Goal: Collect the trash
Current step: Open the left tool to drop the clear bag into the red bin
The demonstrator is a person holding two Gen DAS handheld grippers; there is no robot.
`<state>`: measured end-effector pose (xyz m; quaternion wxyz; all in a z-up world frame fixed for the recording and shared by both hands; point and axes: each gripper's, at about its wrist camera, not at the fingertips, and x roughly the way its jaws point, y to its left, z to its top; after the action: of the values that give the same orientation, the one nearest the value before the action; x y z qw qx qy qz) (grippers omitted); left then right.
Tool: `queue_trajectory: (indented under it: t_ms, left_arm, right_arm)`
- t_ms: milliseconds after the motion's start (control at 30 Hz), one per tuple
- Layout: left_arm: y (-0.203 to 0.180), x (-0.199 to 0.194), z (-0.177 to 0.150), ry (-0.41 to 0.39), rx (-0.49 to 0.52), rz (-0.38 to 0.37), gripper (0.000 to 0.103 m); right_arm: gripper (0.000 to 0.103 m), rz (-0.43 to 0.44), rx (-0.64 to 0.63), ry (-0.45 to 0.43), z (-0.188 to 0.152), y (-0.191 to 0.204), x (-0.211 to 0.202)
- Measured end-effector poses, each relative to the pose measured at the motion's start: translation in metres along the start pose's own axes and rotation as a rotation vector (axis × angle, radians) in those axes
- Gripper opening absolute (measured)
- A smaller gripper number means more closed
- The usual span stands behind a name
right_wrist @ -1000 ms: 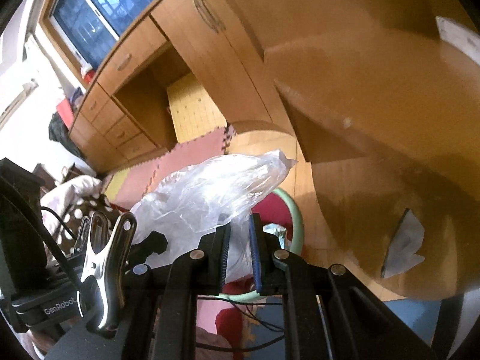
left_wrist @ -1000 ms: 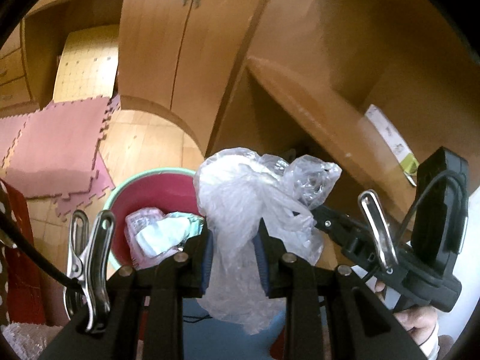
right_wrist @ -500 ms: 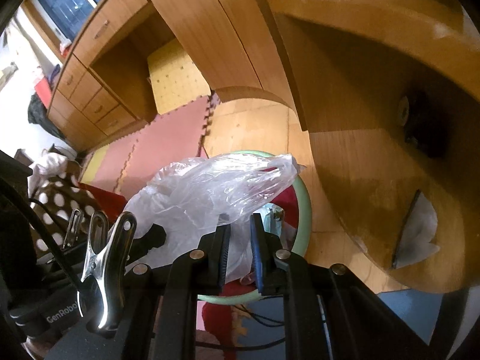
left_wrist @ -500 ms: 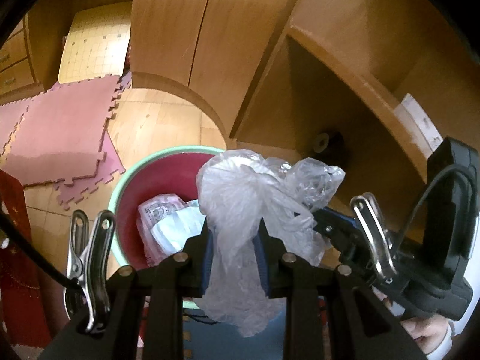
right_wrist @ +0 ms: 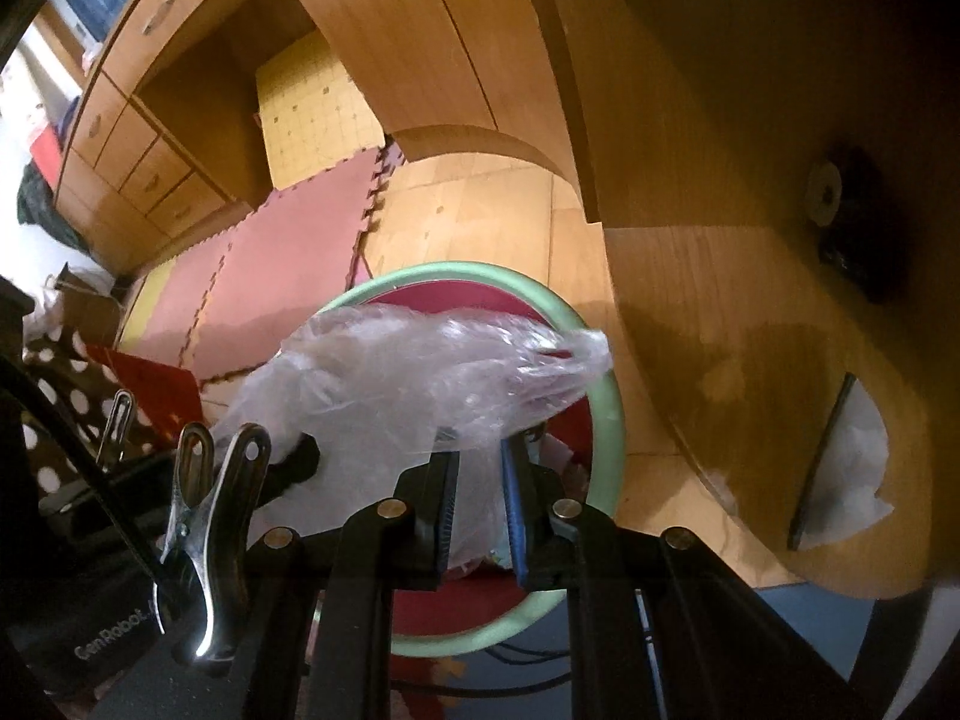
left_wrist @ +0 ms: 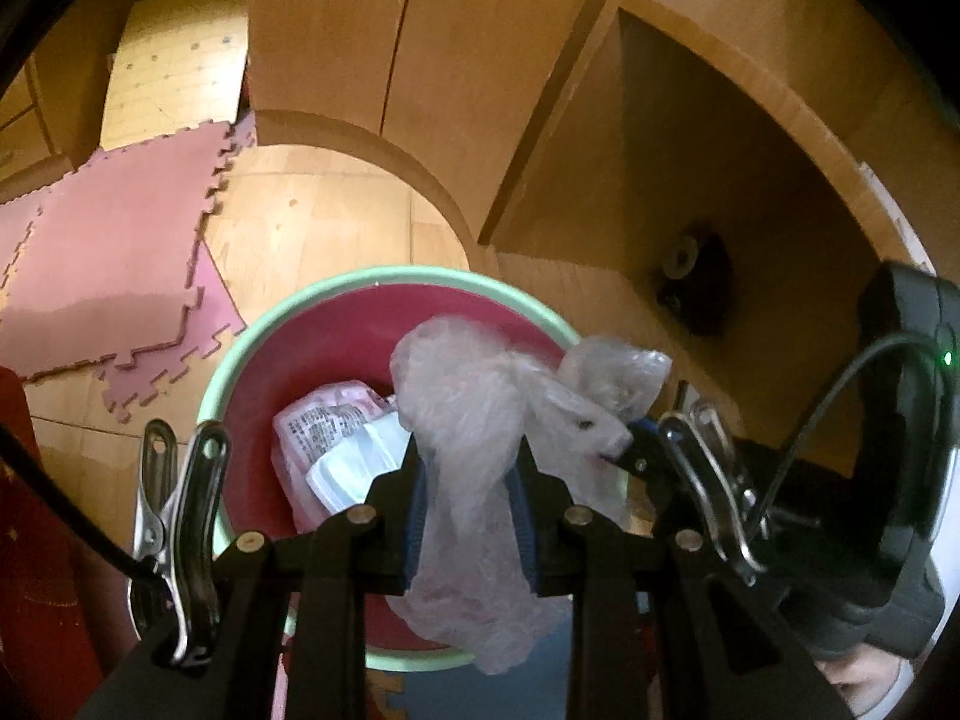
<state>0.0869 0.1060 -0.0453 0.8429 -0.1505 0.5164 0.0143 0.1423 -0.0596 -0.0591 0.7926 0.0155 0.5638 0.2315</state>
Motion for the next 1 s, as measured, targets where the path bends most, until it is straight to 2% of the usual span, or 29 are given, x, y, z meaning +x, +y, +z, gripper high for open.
queue_trajectory:
  t_ms: [133,267,367,567,733,833,900,1000]
  left_arm:
    - [0.006,0.015,-0.002,0.060,0.006,0.037,0.029]
    - [0.017,0.014,-0.005,0.081,-0.007,0.061,0.043]
    - [0.026,0.011,-0.003,0.094,-0.003,0.083,0.045]
    - [0.050,0.007,0.005,0.126,-0.009,0.211,0.046]
    - [0.078,0.016,0.012,0.169,-0.087,0.258,0.046]
    - [0.084,0.023,0.015,0.192,-0.086,0.287,0.046]
    - [0.087,0.030,0.015,0.212,-0.089,0.304,0.046]
    - [0.092,0.044,0.013,0.236,-0.106,0.310,0.046]
  right_arm:
    - [0.016,-0.002,0.004,0.012,0.005,0.001,0.006]
    - [0.024,-0.019,-0.005,0.008,0.006,0.003,0.005]
    - [0.024,-0.029,-0.003,0.016,0.006,0.002,0.005]
    - [0.028,-0.121,0.016,0.052,0.004,-0.008,0.009]
    - [0.029,-0.216,0.031,0.121,0.000,-0.021,0.024]
    - [0.029,-0.252,0.021,0.178,-0.003,-0.024,0.037]
    - [0.029,-0.273,0.013,0.226,-0.007,-0.024,0.047]
    - [0.029,-0.261,0.028,0.278,-0.012,-0.025,0.059]
